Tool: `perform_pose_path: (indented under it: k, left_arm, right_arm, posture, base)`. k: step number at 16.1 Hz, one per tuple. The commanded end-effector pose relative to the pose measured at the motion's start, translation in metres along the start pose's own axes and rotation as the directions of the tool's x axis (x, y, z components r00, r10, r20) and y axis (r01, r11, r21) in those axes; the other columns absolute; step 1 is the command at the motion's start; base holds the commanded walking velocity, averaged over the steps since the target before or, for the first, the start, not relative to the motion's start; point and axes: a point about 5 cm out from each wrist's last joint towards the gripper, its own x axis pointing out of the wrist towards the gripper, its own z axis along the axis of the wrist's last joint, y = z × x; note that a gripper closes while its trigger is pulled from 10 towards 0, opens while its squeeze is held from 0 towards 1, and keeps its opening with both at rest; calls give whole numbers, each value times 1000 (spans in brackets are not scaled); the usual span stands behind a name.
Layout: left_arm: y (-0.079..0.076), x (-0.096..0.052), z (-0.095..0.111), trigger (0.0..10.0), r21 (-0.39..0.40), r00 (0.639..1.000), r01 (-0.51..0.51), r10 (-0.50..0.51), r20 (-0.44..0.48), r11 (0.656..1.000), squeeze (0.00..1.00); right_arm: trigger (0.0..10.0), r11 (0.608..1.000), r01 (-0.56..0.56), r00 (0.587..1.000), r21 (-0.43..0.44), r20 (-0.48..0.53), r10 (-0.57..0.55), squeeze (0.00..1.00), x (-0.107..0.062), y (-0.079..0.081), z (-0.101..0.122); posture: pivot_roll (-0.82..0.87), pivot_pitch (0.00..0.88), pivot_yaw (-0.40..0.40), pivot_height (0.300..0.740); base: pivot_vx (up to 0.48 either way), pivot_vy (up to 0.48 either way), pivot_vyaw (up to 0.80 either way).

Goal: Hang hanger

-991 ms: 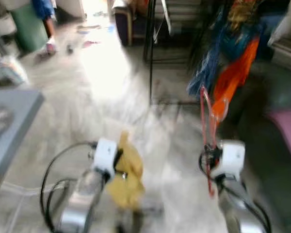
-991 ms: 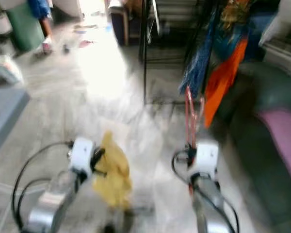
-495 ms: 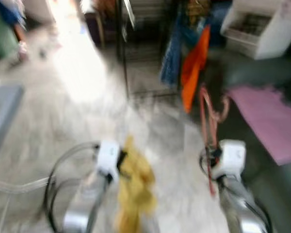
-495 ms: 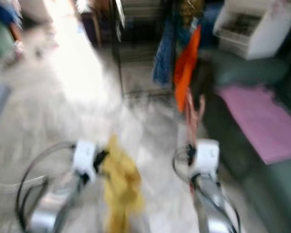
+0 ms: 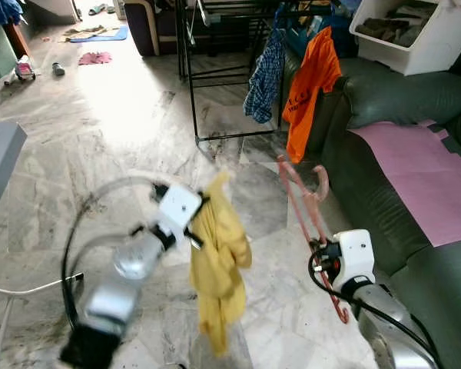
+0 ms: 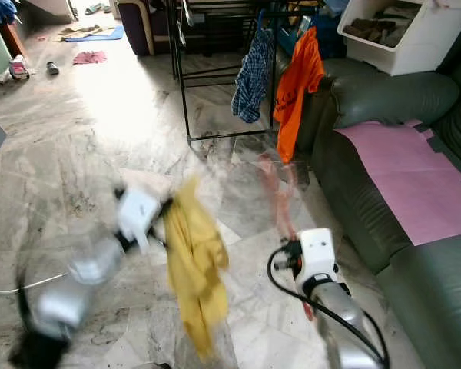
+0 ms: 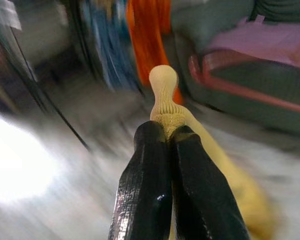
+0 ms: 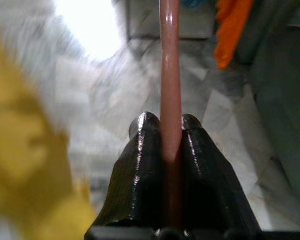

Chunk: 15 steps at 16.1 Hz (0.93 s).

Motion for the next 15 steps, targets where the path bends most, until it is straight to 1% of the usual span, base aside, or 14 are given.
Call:
perform_pose_path:
  k: [1,2,3,4,5,6,7,8,10,11,12,13,15]
  left_arm:
    - [9,5,10,10000,120,998,21,-29,64,993,0]
    - [21,9,12,10000,188,996,26,-41,75,982,0]
    - [31,12,16,10000,300,993,43,-74,96,953,0]
    - [39,16,18,10000,371,987,59,-109,114,927,0]
    - [41,17,19,10000,416,984,70,-133,123,907,0]
    - [43,18,19,10000,460,978,85,-163,133,884,0]
    - [44,19,20,10000,497,969,95,-195,153,862,0]
    - [46,20,19,10000,504,966,92,-200,164,859,0]
    - [49,22,20,10000,522,961,93,-213,176,848,0]
    - [51,23,19,10000,525,962,87,-208,176,847,0]
    - [54,23,17,10000,541,965,82,-203,167,837,0]
    - [58,23,15,10000,548,968,72,-190,162,834,0]
    - [69,23,12,10000,549,977,46,-153,151,835,0]
  right_arm:
    - [10000,998,-55,998,-41,12,55,0,0,-5,7]
    - [10000,995,-84,996,-61,16,85,0,1,-12,14]
    - [10000,991,-117,992,-62,31,119,0,2,-20,24]
    - [10000,980,-174,982,-100,52,180,0,1,-28,37]
    - [10000,973,-206,975,-102,60,213,0,-1,-30,42]
    - [10000,953,-285,954,-101,72,292,0,-6,-27,47]
    - [10000,920,-377,920,-106,76,386,0,-13,-22,51]
    - [10000,900,-426,899,-92,72,433,0,-17,-20,52]
    - [10000,826,-562,824,-49,48,564,0,-30,-13,53]
    - [10000,799,-599,799,-39,32,601,0,-34,-12,54]
    - [10000,769,-639,769,-35,11,639,0,-40,-12,55]
    - [10000,749,-661,750,-49,-24,660,0,-45,-15,55]
    - [10000,735,-674,738,-74,-109,665,0,-53,-28,54]
  posture:
    - [-11,76,-33,740]
    - [-12,74,-32,740]
    - [-19,71,-26,740]
    - [-21,68,-21,740]
    - [-25,68,-17,740]
    - [-27,68,-14,740]
    - [-29,70,-13,740]
    - [-27,71,-12,740]
    - [-29,69,-6,740]
    - [-29,68,-7,740]
    - [-30,66,-7,740]
    - [-31,66,-7,740]
    - [-34,63,-4,740]
  base:
    - [0,0,0]
    - [0,0,0]
    - [0,0,0]
    - [0,0,0]
    - [0,0,0]
    - [0,0,0]
    - [0,0,0]
    - [0,0,0]
    - [0,0,0]
    - [0,0,0]
    - [0,0,0]
    - [0,0,0]
    - [0,0,0]
